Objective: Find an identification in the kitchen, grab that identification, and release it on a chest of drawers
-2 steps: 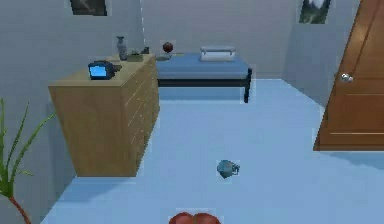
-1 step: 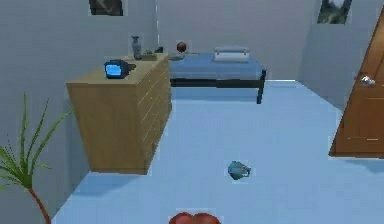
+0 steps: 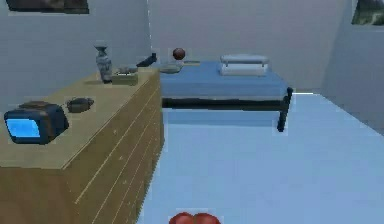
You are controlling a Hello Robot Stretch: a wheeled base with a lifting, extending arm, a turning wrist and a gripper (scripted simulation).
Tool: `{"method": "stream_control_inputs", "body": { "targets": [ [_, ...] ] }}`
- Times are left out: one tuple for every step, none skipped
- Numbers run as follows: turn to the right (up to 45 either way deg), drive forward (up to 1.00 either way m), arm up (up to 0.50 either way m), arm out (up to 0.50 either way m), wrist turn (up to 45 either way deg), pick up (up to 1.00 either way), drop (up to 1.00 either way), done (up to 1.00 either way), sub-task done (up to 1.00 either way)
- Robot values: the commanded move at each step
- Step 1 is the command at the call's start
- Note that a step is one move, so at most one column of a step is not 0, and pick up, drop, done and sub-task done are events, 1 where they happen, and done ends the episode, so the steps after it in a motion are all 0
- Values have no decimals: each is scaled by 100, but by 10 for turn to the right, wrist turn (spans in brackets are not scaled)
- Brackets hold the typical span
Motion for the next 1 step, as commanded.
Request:
{"method": "stream_control_inputs", "body": {
  "targets": [
    [0,100,0,0,0,0,0,0,0]
  ]
}}
